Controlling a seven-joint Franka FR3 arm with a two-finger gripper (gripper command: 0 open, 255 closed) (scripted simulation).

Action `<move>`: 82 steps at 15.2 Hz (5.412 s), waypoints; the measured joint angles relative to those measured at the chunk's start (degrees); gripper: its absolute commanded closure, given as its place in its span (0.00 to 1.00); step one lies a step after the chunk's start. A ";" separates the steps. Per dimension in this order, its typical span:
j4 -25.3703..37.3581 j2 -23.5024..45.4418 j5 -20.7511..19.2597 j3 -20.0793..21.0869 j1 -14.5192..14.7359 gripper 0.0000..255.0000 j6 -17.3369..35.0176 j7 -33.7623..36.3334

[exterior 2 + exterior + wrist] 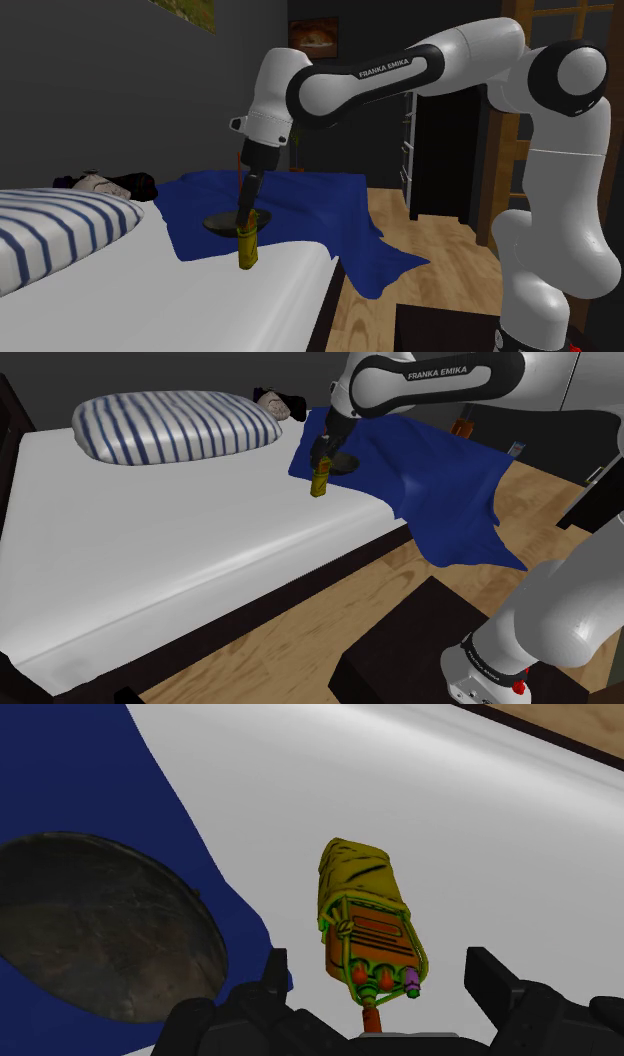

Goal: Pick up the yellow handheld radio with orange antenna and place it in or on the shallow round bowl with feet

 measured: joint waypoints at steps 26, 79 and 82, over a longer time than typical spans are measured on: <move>7.12 -0.36 -0.09 -0.07 -0.07 1.00 -7.46 0.12; 34.41 20.40 6.04 -6.78 -10.01 0.00 -15.22 -17.06; 37.31 19.66 5.96 -6.89 -10.22 0.00 -18.82 -16.90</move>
